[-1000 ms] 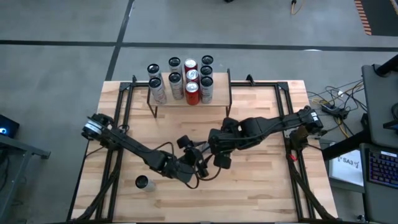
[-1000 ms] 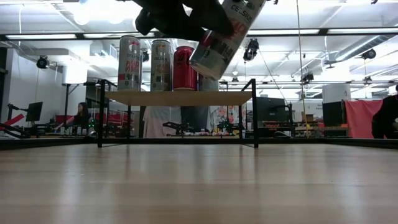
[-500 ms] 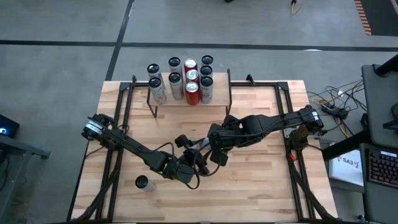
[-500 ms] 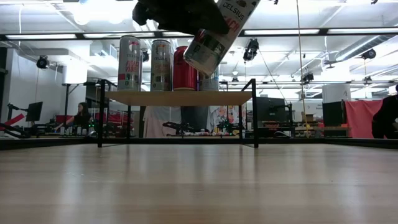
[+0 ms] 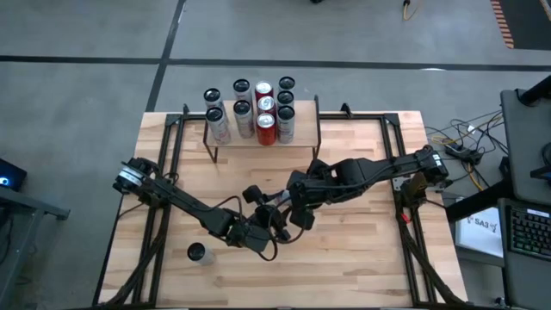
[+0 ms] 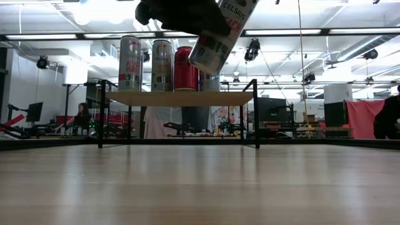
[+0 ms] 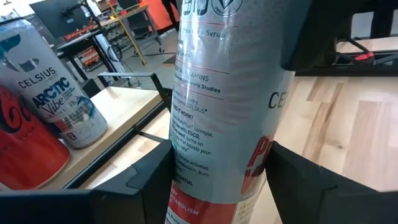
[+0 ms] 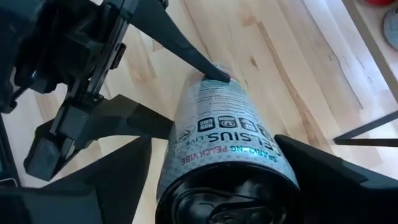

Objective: Place canned beverage on shelf
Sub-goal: Put the white soda can aligned with the other white soda cans on the shelf, then adjust the white soda can, then put the white soda can aligned with the other white soda cans on the shelf

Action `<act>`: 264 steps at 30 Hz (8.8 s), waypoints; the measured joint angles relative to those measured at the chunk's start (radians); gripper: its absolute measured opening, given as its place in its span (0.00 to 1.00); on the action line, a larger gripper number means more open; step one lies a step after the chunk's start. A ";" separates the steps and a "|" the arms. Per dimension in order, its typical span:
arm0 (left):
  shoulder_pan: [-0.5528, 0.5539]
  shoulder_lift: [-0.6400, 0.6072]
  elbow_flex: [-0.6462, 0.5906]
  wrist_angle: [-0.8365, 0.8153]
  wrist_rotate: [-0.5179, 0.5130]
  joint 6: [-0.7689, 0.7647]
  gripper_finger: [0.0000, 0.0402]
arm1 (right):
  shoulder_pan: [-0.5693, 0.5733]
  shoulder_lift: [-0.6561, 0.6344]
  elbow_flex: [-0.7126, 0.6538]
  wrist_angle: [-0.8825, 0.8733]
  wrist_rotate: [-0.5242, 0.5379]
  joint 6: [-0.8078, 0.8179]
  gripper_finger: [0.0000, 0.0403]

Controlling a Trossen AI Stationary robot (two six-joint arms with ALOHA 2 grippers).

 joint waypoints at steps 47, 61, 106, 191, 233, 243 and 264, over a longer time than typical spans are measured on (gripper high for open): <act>0.060 -0.392 -0.146 -0.633 -0.111 -0.271 0.58 | -0.092 -0.184 0.000 0.089 0.256 -0.210 0.84; 0.282 -0.905 -0.672 0.148 0.194 0.028 0.58 | -0.244 -0.313 -0.119 0.080 0.174 -0.338 0.81; 0.577 -0.856 -0.841 0.502 0.138 0.015 0.58 | -0.251 -0.464 -0.395 0.299 0.183 -0.317 0.81; 0.985 -0.628 0.312 -1.026 0.813 0.084 0.19 | -0.250 -0.551 -0.395 0.186 0.122 -0.319 0.81; 0.596 -0.633 0.398 -1.208 0.700 -0.084 0.00 | -0.204 -0.546 -0.395 0.183 0.075 -0.244 0.81; -0.308 -0.605 0.391 -1.499 0.351 -0.752 0.00 | 0.013 -0.523 -0.576 0.475 0.067 -0.235 0.81; -0.804 -0.024 0.389 -1.662 0.675 -1.687 0.00 | 0.076 0.096 -0.475 1.158 -0.116 -0.419 0.81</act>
